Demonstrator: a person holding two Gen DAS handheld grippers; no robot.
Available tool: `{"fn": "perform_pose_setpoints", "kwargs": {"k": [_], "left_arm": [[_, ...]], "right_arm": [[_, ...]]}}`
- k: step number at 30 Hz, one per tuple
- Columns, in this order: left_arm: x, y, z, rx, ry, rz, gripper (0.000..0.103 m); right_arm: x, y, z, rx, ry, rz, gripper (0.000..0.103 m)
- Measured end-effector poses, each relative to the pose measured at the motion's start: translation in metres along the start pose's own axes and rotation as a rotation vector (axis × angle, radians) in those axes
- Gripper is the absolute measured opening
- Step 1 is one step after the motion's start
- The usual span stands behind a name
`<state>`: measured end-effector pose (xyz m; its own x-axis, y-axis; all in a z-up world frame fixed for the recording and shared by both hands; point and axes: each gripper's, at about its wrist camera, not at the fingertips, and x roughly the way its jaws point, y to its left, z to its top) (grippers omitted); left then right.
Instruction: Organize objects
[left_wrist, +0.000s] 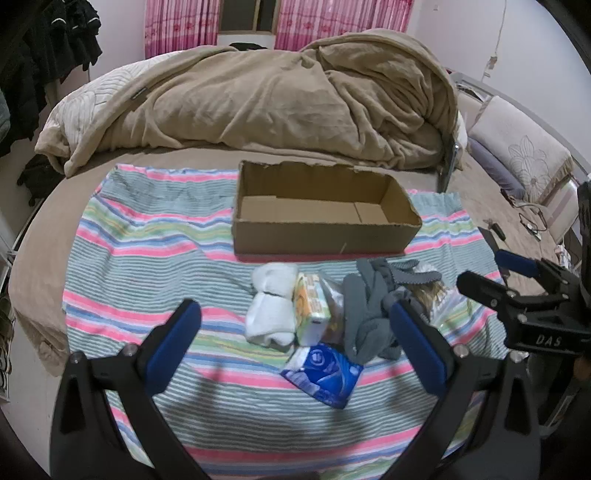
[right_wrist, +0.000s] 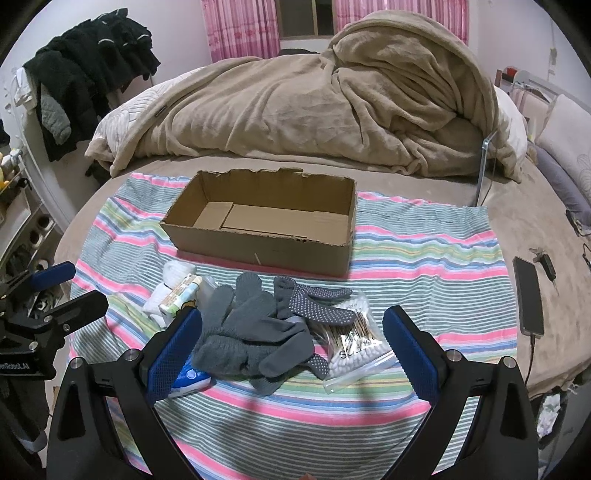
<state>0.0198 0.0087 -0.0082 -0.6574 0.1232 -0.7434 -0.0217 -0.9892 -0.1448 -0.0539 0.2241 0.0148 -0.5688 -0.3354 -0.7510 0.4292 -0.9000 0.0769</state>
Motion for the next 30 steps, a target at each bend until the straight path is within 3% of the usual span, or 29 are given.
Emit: {"fn": "perform_pose_setpoints", "kwargs": {"k": [30], "left_arm": [[-0.006,-0.005,-0.009,-0.047,-0.01,0.039,0.103]], "right_arm": [[-0.004,-0.011,-0.007,0.041,-0.018,-0.016,0.1]]}}
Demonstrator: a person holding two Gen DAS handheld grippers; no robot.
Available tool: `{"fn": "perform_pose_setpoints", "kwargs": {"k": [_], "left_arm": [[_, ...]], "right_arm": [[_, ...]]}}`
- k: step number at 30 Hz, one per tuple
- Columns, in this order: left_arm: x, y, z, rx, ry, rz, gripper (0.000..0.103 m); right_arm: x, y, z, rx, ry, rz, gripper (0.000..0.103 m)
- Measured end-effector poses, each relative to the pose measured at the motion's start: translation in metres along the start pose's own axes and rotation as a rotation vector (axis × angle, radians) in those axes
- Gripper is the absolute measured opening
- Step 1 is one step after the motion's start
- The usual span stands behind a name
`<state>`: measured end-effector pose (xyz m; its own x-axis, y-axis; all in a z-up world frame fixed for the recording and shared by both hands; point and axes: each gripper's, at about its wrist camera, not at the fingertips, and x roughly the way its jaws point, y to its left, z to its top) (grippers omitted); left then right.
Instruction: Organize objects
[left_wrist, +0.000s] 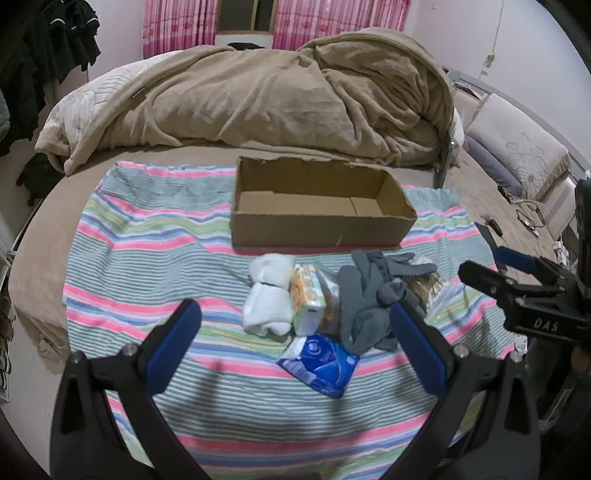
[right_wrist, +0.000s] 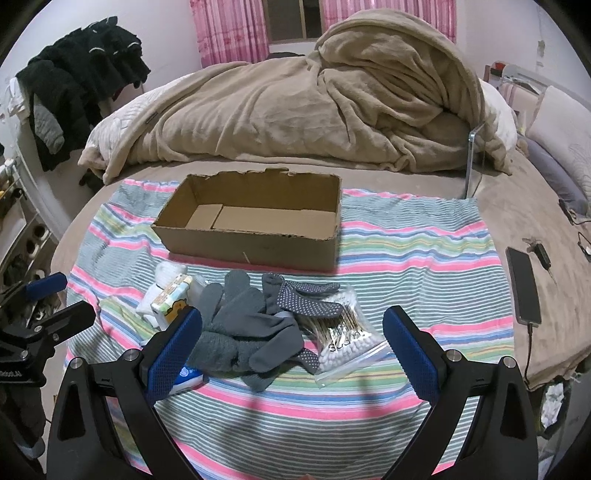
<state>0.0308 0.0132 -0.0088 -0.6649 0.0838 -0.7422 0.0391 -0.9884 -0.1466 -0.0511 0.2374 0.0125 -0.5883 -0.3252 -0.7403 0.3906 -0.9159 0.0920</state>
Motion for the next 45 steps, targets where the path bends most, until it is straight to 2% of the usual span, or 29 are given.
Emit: {"fn": "perform_pose_setpoints", "kwargs": {"k": [26,39,44,45], "left_arm": [[-0.005,0.0,-0.001,0.007,-0.003,0.0,0.103],[0.006,-0.002,-0.004,0.009,0.006,-0.013,0.102],[0.019,-0.003,-0.003,0.02,0.009,-0.023,0.099],[0.024,-0.004,-0.003,0.023,0.014,-0.023,0.095]], "right_arm": [[-0.003,0.003,-0.004,-0.006,0.009,0.0,0.1],[0.008,-0.006,-0.005,0.003,0.025,-0.002,0.1],[0.019,-0.015,-0.006,0.014,0.037,-0.003,0.1],[0.022,-0.017,-0.007,0.017,0.043,-0.005,0.1]]}}
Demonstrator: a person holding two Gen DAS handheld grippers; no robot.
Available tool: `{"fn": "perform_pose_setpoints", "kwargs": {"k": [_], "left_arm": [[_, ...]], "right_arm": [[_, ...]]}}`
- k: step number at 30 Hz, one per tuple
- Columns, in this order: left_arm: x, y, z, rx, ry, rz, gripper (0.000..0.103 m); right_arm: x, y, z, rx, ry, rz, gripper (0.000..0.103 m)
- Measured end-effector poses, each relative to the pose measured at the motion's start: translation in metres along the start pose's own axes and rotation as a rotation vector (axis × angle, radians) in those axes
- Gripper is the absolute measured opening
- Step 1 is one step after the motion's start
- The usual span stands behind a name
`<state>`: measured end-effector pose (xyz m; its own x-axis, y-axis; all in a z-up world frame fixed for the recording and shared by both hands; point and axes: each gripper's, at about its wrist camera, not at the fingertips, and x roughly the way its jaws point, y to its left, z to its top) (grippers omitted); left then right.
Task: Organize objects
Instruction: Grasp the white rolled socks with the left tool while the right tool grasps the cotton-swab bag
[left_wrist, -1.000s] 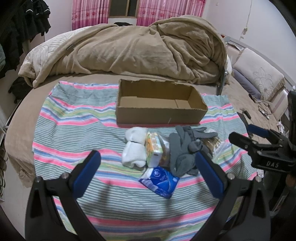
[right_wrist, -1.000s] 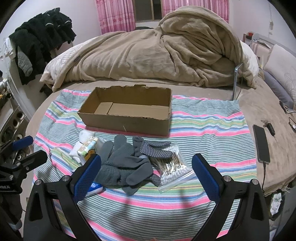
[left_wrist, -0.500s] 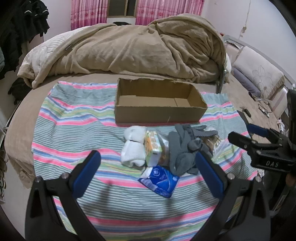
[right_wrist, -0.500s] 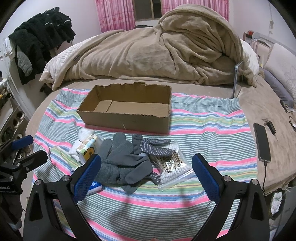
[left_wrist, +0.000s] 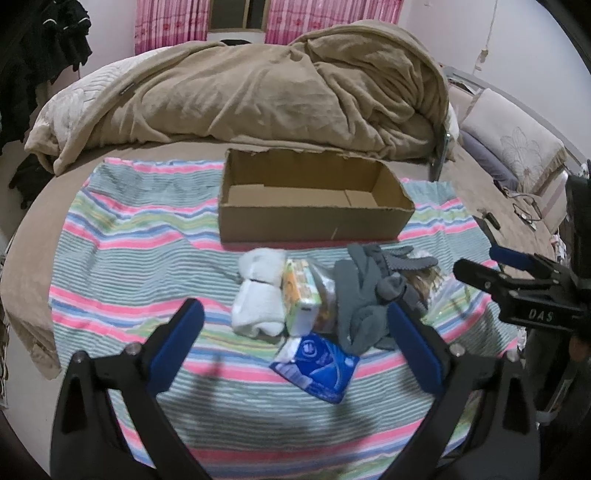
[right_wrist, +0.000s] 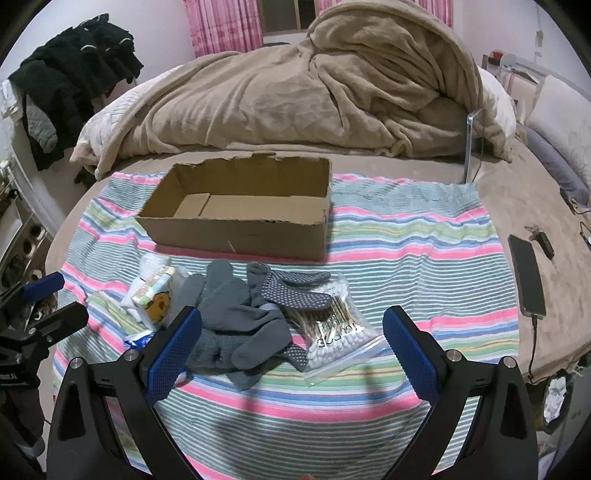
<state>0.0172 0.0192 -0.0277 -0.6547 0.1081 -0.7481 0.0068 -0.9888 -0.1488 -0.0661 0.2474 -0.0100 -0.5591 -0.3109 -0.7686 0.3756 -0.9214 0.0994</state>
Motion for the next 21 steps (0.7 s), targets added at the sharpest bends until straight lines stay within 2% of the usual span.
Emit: {"fn": "perform_pose_setpoints", "kwargs": {"k": [10,13,21], "left_arm": [[0.051,0.005,0.003,0.002,0.082,-0.014,0.076],[0.062,0.008,0.002,-0.001,0.102,-0.009,0.073],[0.069,0.028,0.005,-0.032,0.116,0.013,0.073]], "right_arm": [[0.034,-0.021,0.001,0.026,0.054,-0.001,0.098],[0.046,-0.024,0.001,0.026,0.079,-0.001,0.094],[0.065,-0.04,-0.007,0.044,0.132,-0.015,0.093]]}}
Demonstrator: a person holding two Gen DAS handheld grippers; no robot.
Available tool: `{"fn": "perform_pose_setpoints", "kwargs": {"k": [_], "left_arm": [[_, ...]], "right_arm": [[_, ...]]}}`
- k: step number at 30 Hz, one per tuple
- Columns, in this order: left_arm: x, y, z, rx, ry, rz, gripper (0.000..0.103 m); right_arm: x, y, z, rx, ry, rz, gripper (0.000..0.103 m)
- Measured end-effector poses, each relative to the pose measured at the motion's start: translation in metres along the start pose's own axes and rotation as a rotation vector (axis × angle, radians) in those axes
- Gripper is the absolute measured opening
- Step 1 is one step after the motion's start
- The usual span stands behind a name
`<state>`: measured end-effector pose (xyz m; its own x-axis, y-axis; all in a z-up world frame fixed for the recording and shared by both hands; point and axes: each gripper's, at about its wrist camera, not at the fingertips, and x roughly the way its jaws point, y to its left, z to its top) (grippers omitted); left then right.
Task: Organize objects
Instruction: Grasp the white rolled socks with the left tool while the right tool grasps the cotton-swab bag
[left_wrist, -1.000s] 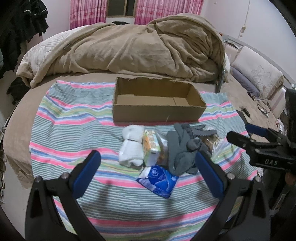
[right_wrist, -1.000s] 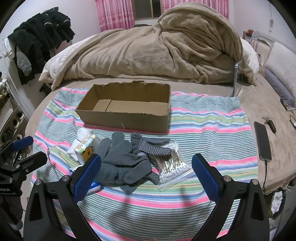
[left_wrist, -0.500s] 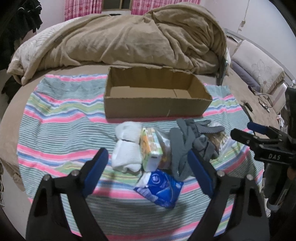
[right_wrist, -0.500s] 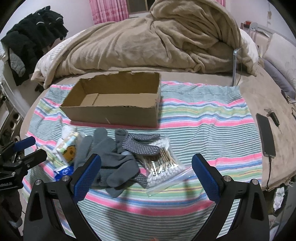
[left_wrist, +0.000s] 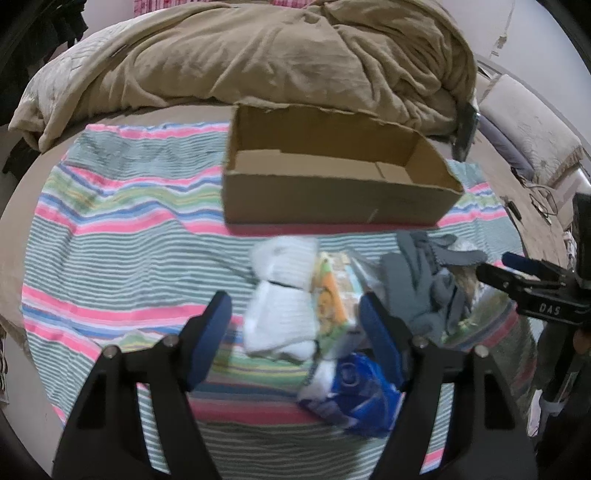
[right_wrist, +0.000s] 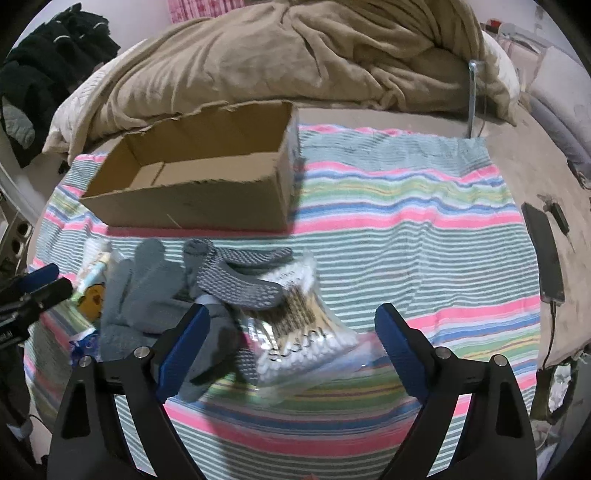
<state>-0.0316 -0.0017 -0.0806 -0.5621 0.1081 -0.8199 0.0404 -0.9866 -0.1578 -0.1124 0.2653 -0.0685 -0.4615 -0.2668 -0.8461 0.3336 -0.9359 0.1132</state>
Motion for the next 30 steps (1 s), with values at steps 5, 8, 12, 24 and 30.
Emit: {"fn": "perform_pose_setpoints", "kwargs": {"k": [5,8,12,24,30], "left_arm": [[0.009,0.015,0.0,-0.015,0.018,0.015,0.073],[0.008,0.023,0.001,-0.031,0.024,0.019,0.073],[0.006,0.033,-0.002,-0.046,0.03,0.012,0.073],[0.041,0.024,-0.006,-0.003,0.088,-0.087,0.044],[0.03,0.018,-0.007,0.022,0.047,-0.105,0.031]], "right_arm": [[0.01,-0.007,-0.004,-0.009,0.023,-0.016,0.093],[0.021,-0.012,-0.006,-0.003,0.058,-0.031,0.093],[0.026,-0.01,-0.008,-0.018,0.073,-0.012,0.093],[0.027,-0.016,-0.009,-0.001,0.063,0.038,0.053],[0.013,-0.019,-0.014,0.006,0.043,0.026,0.045]]}}
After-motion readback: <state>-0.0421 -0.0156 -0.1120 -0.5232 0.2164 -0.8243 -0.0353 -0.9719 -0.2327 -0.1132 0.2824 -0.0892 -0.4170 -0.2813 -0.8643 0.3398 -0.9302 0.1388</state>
